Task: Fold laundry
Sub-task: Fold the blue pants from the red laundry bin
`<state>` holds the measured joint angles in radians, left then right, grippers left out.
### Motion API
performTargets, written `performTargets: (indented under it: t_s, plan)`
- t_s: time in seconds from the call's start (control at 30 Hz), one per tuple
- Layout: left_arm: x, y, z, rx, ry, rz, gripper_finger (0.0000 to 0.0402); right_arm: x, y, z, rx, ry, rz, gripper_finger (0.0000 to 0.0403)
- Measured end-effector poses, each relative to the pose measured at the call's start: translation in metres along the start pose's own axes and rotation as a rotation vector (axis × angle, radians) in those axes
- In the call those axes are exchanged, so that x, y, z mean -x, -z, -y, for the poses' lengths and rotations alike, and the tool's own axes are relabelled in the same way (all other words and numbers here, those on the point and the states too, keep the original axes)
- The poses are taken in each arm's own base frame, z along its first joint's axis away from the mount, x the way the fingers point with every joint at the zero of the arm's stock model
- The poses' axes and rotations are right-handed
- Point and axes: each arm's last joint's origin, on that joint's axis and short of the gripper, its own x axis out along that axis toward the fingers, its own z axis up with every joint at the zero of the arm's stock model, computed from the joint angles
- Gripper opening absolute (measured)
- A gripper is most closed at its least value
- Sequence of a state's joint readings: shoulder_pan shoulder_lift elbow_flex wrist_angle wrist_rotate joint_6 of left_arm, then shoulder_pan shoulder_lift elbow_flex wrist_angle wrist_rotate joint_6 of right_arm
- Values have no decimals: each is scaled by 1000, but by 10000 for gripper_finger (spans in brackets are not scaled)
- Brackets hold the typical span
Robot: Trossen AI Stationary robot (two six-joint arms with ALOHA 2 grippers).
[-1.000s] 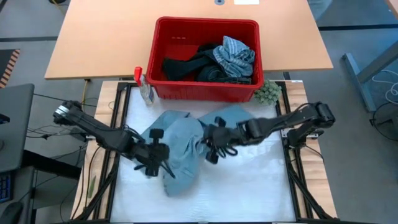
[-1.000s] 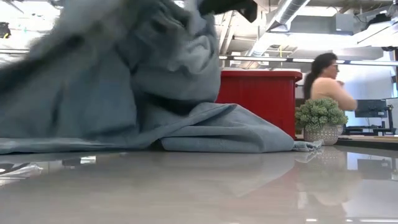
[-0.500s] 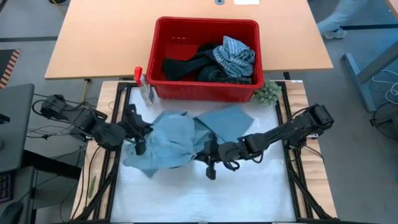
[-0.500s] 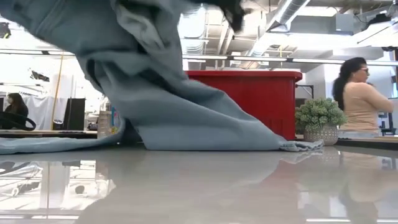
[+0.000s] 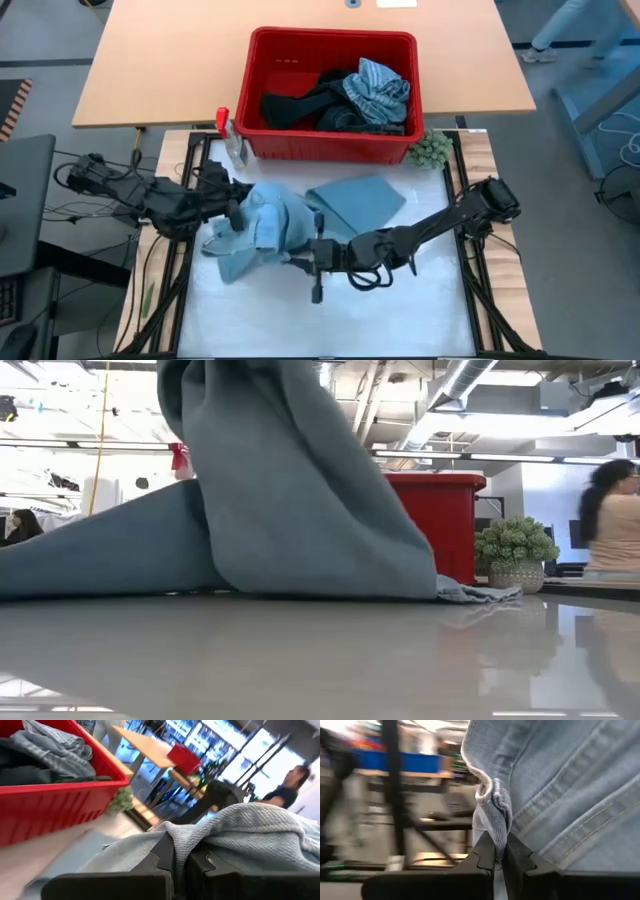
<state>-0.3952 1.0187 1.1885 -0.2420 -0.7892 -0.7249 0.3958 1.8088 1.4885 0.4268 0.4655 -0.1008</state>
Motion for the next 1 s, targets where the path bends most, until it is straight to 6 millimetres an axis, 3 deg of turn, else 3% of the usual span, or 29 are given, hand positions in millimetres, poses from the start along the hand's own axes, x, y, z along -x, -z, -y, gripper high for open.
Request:
performTargets:
  t_s: [0.17, 0.33, 0.57, 0.7, 0.83, 1.0]
  plan:
    - [-6, -8, -5, -74, 22, 0, 4, -6, -23, 15, 123, 230, -92, 40]
    - [-7, -3, -14, -200, 31, -113, 54, -11, -13, 31, 87, 272, -202, 40]
    - [23, -32, -42, -216, -126, -197, 168, -9, -13, 56, 40, 345, -279, 36]
    - [42, -39, -57, -232, -183, -325, 207, -6, -16, 76, -30, 336, -323, 36]
    - [55, -22, -78, -230, -301, -552, 216, -6, -5, 104, -149, 273, -456, 36]
    - [62, 23, -103, -233, -424, -887, 216, -7, 15, 134, -254, 223, -592, 36]
